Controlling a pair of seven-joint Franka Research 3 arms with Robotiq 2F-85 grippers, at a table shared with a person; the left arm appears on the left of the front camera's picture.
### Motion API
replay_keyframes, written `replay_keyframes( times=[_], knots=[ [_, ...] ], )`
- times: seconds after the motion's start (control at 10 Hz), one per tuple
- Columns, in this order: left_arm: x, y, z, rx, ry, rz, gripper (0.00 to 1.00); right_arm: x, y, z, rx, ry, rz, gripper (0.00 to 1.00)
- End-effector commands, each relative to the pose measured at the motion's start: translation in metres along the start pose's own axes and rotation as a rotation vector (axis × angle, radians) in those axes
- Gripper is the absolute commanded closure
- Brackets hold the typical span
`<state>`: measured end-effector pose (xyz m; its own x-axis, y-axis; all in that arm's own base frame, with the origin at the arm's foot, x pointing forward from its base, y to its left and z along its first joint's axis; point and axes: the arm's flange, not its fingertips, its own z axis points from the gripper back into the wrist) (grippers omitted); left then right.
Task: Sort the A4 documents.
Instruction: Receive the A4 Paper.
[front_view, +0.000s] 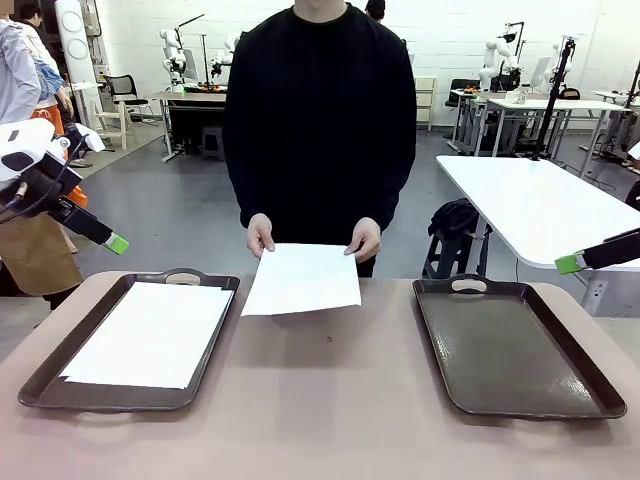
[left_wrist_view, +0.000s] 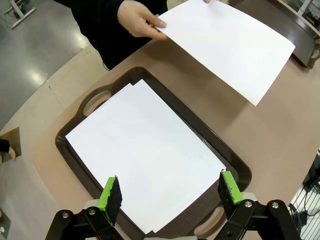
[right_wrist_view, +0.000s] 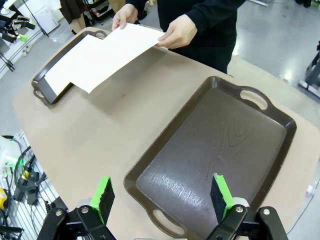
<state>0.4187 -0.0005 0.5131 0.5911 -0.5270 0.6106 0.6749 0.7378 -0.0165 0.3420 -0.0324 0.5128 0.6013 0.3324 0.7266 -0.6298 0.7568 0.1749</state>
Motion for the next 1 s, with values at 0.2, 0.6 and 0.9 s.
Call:
replay_keyframes(
  times=[0.2,0.6,0.9],
  knots=[
    [-0.0003,0.0007,0.0019,0.008,0.000,0.000,0.00,0.0000,-0.0007,-0.0030,0.023,-0.010,-0.001,0.00],
    [-0.0003,0.0007,0.0019,0.008,0.000,0.000,0.00,0.0000,-0.0007,-0.0030,0.023,-0.010,-0.001,0.00],
    [-0.0003,0.0007,0.0019,0.008,0.000,0.000,0.00,0.0000,-0.0007,-0.0030,0.023,-0.010,-0.001,0.00]
  ],
)
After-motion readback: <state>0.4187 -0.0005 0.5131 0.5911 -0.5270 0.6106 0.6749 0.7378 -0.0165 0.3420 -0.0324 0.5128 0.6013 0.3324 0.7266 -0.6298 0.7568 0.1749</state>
